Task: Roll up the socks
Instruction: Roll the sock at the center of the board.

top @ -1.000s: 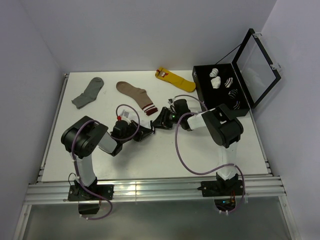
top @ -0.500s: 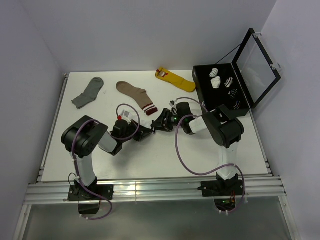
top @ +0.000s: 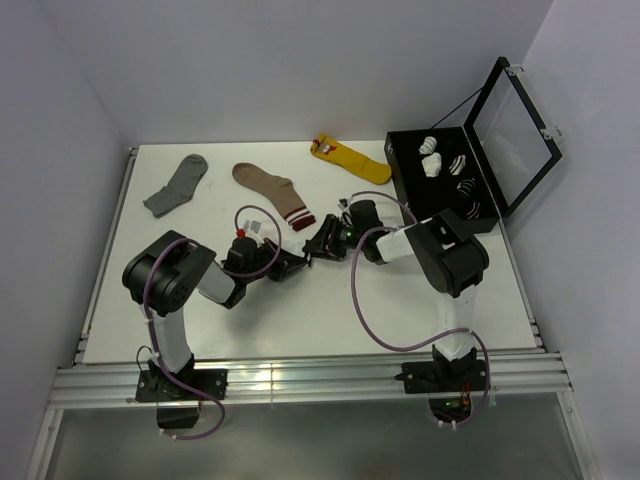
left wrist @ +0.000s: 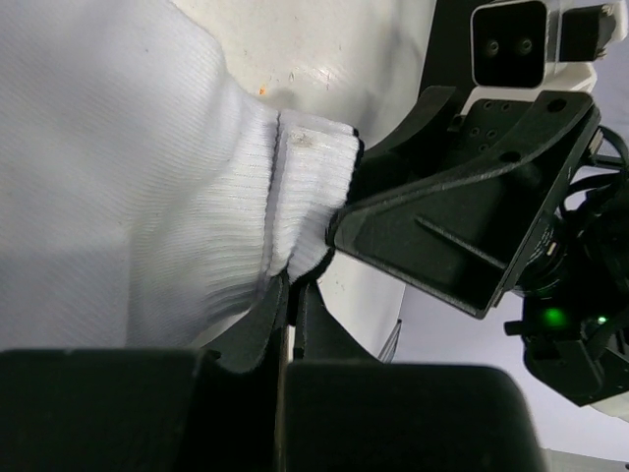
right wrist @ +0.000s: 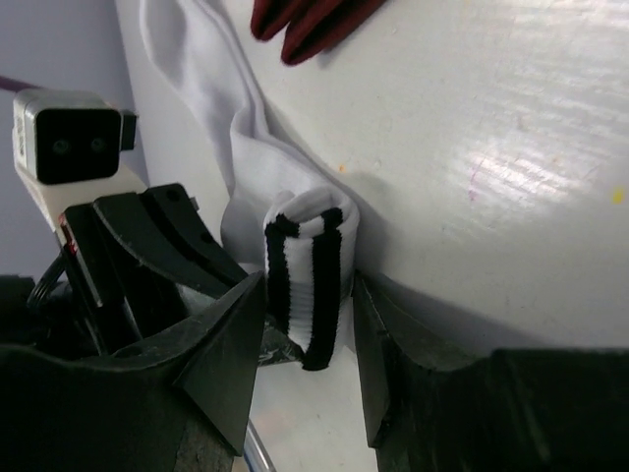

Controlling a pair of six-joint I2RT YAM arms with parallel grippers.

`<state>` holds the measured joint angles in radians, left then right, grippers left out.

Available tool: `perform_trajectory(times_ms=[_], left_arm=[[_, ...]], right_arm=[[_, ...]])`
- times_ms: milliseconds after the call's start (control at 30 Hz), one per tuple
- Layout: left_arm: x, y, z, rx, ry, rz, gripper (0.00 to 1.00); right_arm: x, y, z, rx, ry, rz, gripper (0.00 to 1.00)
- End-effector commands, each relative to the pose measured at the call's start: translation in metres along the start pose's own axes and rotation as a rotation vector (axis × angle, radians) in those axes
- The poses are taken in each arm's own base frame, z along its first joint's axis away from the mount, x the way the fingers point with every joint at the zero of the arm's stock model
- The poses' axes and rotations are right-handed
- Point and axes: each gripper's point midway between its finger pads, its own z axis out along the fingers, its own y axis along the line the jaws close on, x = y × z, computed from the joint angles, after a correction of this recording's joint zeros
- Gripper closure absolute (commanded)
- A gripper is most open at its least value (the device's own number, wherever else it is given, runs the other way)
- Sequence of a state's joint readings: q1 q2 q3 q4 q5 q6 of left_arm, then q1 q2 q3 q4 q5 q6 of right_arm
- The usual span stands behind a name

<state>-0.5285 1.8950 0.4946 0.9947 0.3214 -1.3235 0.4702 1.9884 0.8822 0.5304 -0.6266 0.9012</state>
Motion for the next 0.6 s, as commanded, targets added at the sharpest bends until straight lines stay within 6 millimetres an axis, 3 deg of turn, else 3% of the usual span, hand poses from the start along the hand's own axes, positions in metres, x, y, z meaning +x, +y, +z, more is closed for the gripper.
perform_trajectory(times_ms=[0,267,467,533,567], left_arm=[[0.009,0.039,-0.004,-0.143,0.028,0.000,1.00],[0.010,0.039,-0.003,-0.141,0.035,-0.004,1.00],[0.009,0.038,-0.003,-0.140,0.033,-0.005,1.00],[0.010,0.039,-0.004,-0.141,0.034,-0.007,1.00],[0.010,0.038,-0.004,-0.140,0.032,-0.006,1.00]], right_arm=[[-0.018,0.011,-0.003,0.059,-0.058,-0.058,0.52],[-0.028,0.005,-0.002,0.223,-0.077,-0.102,0.56],[-0.023,0.004,0.001,0.298,-0.038,-0.120,0.67],[-0.023,0.001,-0.001,0.359,-0.033,-0.125,0.74],[-0.024,-0.001,-0.002,0.384,-0.031,-0.140,0.84]])
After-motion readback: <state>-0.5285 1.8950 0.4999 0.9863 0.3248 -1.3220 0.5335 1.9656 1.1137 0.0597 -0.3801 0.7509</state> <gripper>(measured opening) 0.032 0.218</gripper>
